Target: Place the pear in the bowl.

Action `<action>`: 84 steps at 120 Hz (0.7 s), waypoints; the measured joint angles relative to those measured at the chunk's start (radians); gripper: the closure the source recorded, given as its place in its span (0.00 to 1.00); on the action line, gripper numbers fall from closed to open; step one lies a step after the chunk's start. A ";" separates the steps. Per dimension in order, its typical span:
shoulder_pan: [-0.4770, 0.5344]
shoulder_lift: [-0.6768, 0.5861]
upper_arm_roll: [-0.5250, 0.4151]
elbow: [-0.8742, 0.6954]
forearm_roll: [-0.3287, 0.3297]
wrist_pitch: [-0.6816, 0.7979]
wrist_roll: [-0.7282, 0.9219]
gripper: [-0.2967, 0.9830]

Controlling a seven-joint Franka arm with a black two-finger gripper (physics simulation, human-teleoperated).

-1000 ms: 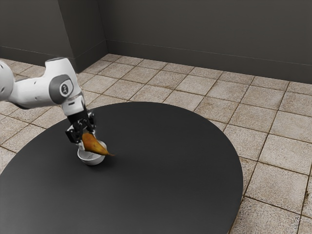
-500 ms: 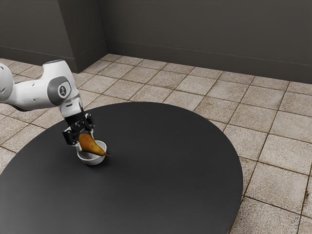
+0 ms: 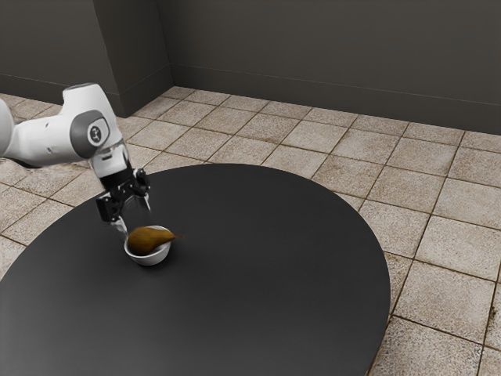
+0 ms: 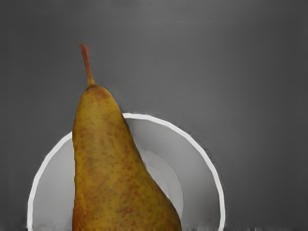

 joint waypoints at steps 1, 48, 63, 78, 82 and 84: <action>0.000 -0.009 0.000 0.000 -0.002 -0.004 0.000 0.24; -0.105 -0.313 0.001 0.172 0.124 -0.316 -0.271 0.23; -0.234 -0.335 0.026 0.302 0.172 -0.446 -0.497 0.23; -0.241 -0.332 0.035 0.381 0.176 -0.549 -0.738 0.23; -0.238 -0.331 0.038 0.385 0.170 -0.567 -0.794 0.23; -0.237 -0.331 0.039 0.386 0.167 -0.576 -0.821 0.23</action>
